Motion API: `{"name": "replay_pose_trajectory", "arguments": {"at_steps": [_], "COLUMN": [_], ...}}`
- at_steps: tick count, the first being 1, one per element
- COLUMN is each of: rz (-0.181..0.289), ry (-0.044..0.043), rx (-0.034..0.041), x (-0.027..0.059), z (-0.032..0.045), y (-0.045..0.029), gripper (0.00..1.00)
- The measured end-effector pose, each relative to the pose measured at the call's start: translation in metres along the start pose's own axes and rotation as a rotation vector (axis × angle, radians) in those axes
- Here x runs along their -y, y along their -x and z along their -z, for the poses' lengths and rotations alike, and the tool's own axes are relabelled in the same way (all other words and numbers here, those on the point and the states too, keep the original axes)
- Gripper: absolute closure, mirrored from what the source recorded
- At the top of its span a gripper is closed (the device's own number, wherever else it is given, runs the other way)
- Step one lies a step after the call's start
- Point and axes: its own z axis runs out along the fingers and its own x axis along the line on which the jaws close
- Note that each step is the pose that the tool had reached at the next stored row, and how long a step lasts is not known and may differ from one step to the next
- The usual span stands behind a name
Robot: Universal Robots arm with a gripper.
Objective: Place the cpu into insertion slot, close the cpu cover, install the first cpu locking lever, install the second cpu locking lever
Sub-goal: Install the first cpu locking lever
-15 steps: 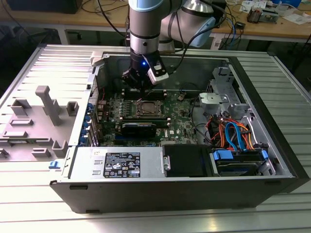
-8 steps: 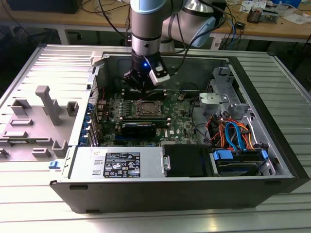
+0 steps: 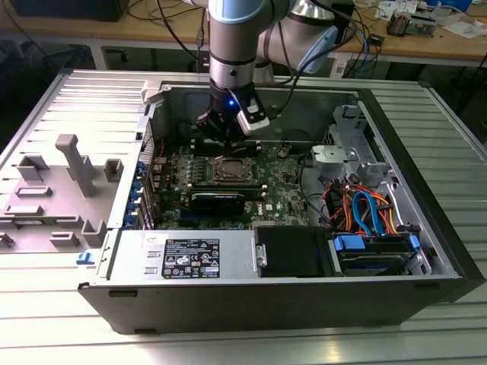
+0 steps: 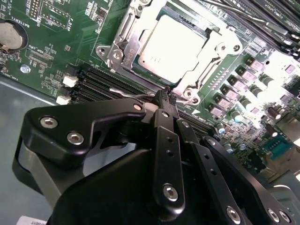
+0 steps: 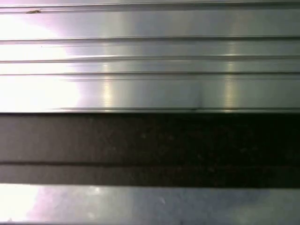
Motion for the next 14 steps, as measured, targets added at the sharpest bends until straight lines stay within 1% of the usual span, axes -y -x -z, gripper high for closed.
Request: {"name": "replay_pose_trajectory", "arguments": {"at_steps": [10,14], "rz": [-0.002,-0.013], "ry": [-0.0010,-0.0012], "rx": [0.0001,0.0003], "x": [-0.0001,-0.0002], "z": [-0.0014,-0.0018], "y": [0.0094,0.0120], "gripper": [0.89,0.89]}}
